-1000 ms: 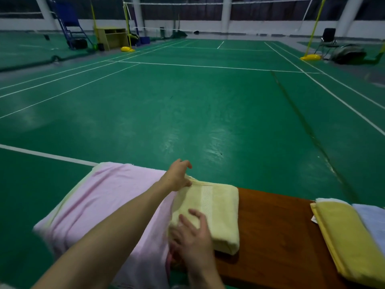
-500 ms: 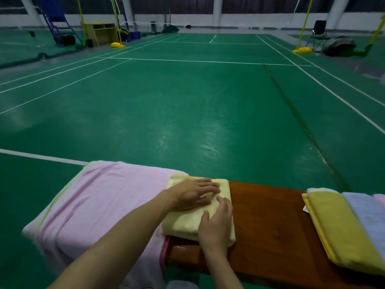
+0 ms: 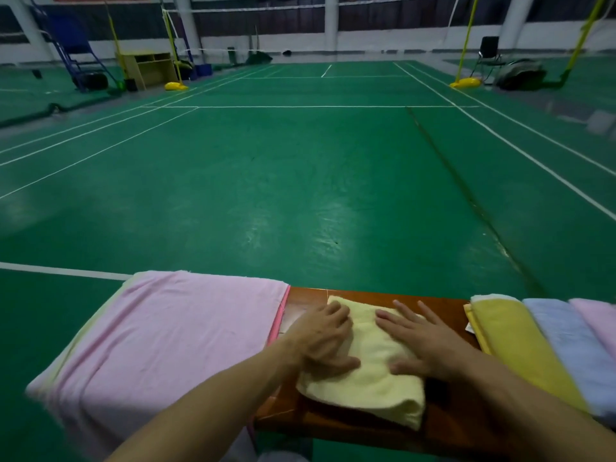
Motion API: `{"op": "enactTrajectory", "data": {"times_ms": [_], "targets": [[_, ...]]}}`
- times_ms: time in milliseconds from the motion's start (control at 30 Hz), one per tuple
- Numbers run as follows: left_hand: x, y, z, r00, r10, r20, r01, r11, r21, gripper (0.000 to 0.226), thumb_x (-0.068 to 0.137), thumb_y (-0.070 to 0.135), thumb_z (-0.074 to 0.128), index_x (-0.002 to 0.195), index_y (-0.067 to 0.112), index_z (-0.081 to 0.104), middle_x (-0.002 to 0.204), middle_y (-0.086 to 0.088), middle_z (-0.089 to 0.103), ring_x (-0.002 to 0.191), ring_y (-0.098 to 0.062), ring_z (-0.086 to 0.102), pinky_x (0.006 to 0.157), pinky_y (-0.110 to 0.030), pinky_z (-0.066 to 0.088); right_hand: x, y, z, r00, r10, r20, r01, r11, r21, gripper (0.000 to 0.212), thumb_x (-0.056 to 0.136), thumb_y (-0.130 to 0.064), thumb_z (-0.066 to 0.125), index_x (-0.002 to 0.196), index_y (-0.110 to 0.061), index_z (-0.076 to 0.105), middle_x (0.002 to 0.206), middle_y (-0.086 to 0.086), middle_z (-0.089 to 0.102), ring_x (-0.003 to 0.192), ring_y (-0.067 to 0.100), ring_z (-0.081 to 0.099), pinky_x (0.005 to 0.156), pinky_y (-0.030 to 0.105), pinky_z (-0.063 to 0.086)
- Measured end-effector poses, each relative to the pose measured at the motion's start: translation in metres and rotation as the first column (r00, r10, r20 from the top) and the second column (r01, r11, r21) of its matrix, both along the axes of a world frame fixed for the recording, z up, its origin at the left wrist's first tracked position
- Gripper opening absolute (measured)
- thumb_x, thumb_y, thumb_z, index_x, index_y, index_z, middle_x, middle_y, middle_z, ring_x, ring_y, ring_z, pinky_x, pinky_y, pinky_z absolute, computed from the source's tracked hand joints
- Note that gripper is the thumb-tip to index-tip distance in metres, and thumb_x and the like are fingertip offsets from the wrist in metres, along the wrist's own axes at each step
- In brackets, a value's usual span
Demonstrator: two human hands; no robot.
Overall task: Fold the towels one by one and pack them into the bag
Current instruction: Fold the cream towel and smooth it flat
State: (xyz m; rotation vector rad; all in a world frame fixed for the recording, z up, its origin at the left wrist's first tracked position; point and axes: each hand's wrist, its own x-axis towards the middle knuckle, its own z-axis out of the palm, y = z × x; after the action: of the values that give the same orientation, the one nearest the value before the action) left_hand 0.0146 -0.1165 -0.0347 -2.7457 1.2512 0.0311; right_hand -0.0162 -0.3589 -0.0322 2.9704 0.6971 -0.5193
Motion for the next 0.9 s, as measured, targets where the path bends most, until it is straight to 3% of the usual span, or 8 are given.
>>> {"op": "enactTrajectory", "data": {"times_ms": [100,167,200,267,300,367,500,900], "targets": [[-0.020,-0.020,-0.004,0.997,0.012,-0.080,-0.018,0.997,-0.071,0.090,0.088,0.070,0.035,0.142,-0.002,0.032,0.151,-0.016,0.026,0.136,-0.028,0.024,0.115,-0.038,0.021,0.005,-0.019,0.017,0.999,-0.012,-0.044,0.012,1.000,-0.010,0.091,0.086,-0.063,0.056,0.156,-0.035,0.003,0.161,-0.019,-0.006,0.149,0.012,-0.017,0.117,0.038,-0.016],[-0.025,-0.029,-0.009,0.986,0.045,-0.160,-0.069,0.986,-0.150,0.099,0.085,0.073,0.039,0.146,-0.003,0.022,0.157,-0.012,0.014,0.142,-0.026,0.018,0.119,-0.038,0.021,0.001,-0.015,0.022,0.991,-0.107,-0.076,0.114,0.989,0.096,0.090,0.084,-0.052,0.065,0.156,-0.030,0.016,0.163,-0.013,0.003,0.150,0.012,-0.008,0.120,0.036,-0.006],[-0.024,-0.030,-0.012,0.982,0.052,-0.182,-0.086,0.980,-0.181,0.101,0.084,0.074,0.040,0.147,-0.002,0.020,0.158,-0.011,0.012,0.143,-0.024,0.018,0.119,-0.038,0.020,-0.003,-0.009,0.021,0.982,-0.162,-0.094,0.177,0.967,0.183,0.093,0.081,-0.058,0.066,0.155,-0.029,0.019,0.164,-0.011,0.004,0.150,0.011,-0.006,0.120,0.034,-0.003],[-0.021,-0.030,-0.018,0.969,0.071,-0.236,-0.107,0.983,-0.146,0.107,0.082,0.079,0.038,0.153,0.008,0.002,0.161,-0.005,-0.005,0.148,-0.019,-0.001,0.120,-0.033,0.004,-0.016,0.000,0.009,0.972,-0.204,-0.117,0.228,0.939,0.257,0.118,0.060,-0.092,0.044,0.156,-0.032,0.009,0.163,-0.009,-0.010,0.150,0.012,-0.014,0.121,0.037,-0.005],[-0.018,-0.029,-0.020,0.963,0.075,-0.258,-0.105,0.989,-0.105,0.109,0.080,0.081,0.036,0.153,0.013,-0.009,0.160,-0.002,-0.016,0.147,-0.015,-0.013,0.119,-0.033,-0.003,-0.023,0.003,-0.001,0.977,-0.194,-0.088,0.209,0.954,0.216,0.129,0.048,-0.100,0.026,0.156,-0.035,-0.002,0.161,-0.009,-0.022,0.148,0.014,-0.022,0.120,0.041,-0.009],[-0.010,-0.023,-0.022,0.960,0.073,-0.271,-0.090,0.995,-0.049,0.113,0.078,0.085,0.035,0.150,0.018,-0.020,0.156,0.002,-0.027,0.143,-0.011,-0.025,0.120,-0.036,-0.008,-0.033,-0.001,-0.018,0.977,-0.214,-0.020,0.215,0.965,0.151,0.129,0.042,-0.104,0.009,0.150,-0.039,-0.022,0.154,-0.010,-0.037,0.143,0.015,-0.034,0.118,0.047,-0.015],[-0.001,-0.015,-0.024,0.961,0.071,-0.266,-0.076,0.997,-0.007,0.117,0.075,0.087,0.037,0.150,0.020,-0.022,0.155,0.003,-0.030,0.142,-0.009,-0.026,0.120,-0.038,-0.011,-0.036,-0.005,-0.025,0.965,-0.263,-0.008,0.262,0.957,0.125,0.129,0.041,-0.107,0.006,0.139,-0.035,-0.038,0.148,-0.010,-0.046,0.140,0.017,-0.039,0.117,0.054,-0.017],[0.002,-0.013,-0.029,0.964,0.095,-0.249,-0.093,0.995,0.018,0.119,0.072,0.088,0.040,0.149,0.023,-0.024,0.154,0.005,-0.032,0.140,-0.008,-0.030,0.117,-0.042,-0.015,-0.041,-0.010,-0.030,0.930,-0.366,-0.008,0.362,0.917,0.168,0.129,0.034,-0.109,0.006,0.133,-0.043,-0.042,0.152,-0.009,-0.042,0.146,0.024,-0.027,0.120,0.051,-0.011]]}}
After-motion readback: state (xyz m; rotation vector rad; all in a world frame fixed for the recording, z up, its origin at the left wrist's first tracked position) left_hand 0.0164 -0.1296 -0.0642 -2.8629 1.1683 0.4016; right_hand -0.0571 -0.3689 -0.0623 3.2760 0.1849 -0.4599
